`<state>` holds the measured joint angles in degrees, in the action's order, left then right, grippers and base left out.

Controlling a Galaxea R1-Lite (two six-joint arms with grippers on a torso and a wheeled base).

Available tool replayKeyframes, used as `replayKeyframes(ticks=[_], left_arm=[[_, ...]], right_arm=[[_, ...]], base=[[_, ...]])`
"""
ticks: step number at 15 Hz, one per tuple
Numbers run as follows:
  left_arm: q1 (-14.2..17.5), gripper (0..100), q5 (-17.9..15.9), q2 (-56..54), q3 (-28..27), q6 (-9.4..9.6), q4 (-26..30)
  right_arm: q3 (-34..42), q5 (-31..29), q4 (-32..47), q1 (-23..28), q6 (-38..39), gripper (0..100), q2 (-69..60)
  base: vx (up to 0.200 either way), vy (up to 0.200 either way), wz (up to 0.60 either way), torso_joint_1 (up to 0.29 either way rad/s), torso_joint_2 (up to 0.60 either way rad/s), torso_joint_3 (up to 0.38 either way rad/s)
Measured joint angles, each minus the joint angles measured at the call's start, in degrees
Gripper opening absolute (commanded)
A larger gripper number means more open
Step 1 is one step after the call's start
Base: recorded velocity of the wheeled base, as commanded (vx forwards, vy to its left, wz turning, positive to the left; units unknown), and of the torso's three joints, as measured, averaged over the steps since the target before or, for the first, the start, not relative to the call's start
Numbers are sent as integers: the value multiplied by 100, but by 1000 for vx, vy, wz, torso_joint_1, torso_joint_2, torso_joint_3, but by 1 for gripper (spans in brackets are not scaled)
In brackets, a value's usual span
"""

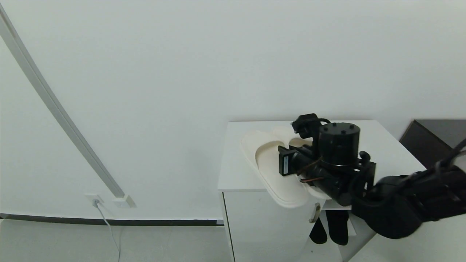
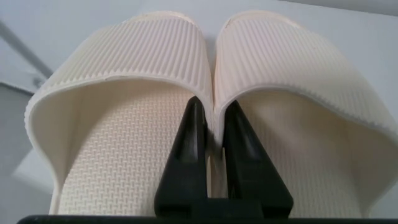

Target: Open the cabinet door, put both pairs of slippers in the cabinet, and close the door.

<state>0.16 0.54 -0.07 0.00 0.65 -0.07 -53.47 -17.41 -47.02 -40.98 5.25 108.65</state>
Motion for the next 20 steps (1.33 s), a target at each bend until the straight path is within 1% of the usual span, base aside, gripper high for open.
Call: replayKeyframes(ticks=[3, 5, 9, 17, 20], left_arm=[[0, 0, -7, 0, 0, 4, 0], [0, 0, -11, 0, 0, 4, 0], [0, 0, -11, 0, 0, 4, 2], [2, 0, 11, 0, 0, -5, 2], [0, 0, 15, 0, 0, -40, 0]], right_arm=[[973, 80, 85, -101, 13, 0, -912], [1314, 96, 178, -127, 33, 0, -1296], [1419, 90, 187, -197, 38, 0, -1546], [1449, 59, 189, -217, 38, 0, -1598], [1477, 55, 189, -217, 38, 0, -1596]], base=[[0, 0, 0, 0, 0, 0], [0, 0, 0, 0, 0, 0], [-200, 0, 0, 11, 5, 2], [-200, 0, 0, -2, 2, 3], [0, 0, 0, 0, 0, 0]])
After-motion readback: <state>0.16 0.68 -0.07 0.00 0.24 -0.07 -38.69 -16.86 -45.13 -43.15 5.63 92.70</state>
